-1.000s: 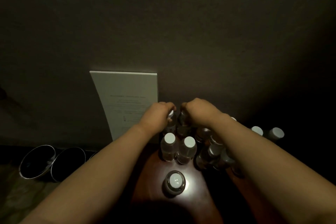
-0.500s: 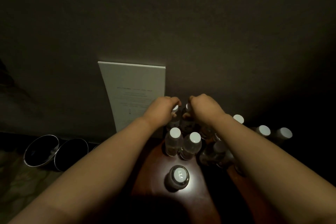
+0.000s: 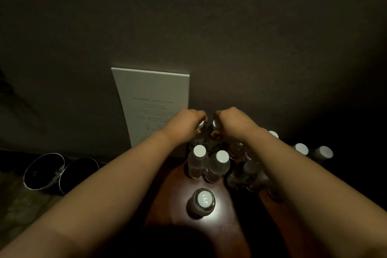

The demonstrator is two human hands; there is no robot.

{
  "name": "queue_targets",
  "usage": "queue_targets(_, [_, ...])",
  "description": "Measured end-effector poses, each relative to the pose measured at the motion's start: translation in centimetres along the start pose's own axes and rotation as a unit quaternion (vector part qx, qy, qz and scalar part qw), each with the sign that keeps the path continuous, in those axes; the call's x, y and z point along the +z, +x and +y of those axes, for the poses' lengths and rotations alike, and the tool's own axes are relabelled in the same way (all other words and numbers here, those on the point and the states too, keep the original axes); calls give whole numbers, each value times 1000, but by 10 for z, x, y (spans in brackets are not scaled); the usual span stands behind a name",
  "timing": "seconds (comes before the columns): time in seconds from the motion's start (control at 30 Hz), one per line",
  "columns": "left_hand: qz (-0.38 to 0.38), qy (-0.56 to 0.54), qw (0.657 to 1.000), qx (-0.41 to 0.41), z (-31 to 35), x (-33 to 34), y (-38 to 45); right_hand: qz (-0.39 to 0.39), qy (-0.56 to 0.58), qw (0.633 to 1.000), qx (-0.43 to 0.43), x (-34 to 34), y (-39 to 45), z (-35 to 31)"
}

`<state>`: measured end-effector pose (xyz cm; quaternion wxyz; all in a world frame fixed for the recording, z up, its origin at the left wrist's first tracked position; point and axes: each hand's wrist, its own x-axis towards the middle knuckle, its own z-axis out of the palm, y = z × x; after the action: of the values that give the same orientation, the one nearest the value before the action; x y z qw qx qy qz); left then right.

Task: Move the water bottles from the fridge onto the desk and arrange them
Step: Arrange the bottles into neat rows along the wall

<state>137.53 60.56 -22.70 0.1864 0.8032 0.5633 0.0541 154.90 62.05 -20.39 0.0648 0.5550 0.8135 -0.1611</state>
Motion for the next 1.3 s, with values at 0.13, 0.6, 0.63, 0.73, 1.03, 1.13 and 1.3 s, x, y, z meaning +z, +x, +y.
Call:
queue_targets(0.13, [-4, 13, 1000, 2, 1, -1, 0, -3, 15, 1000, 16, 1, -3, -1])
queue_targets(0.6, [-55, 55, 997, 18, 23, -10, 12, -32, 56, 997, 34, -24, -20, 19])
queue_targets(0.63, [-53, 54, 997, 25, 25, -9, 15, -28, 50, 998, 35, -29, -25, 25])
queue_targets(0.73, [-51, 43, 997, 35, 34, -5, 22, -82, -2, 996, 45, -35, -38, 45])
queue_targets(1.03, [-42, 23, 999, 1, 33, 10, 28, -36, -45, 998, 22, -12, -46, 57])
queue_targets(1.13, [-36, 5, 999, -5, 32, 10, 29, -22, -32, 999, 23, -7, -37, 49])
queue_targets(1.3, [-33, -7, 999, -7, 28, 14, 31, -15, -24, 999, 25, -4, -32, 46])
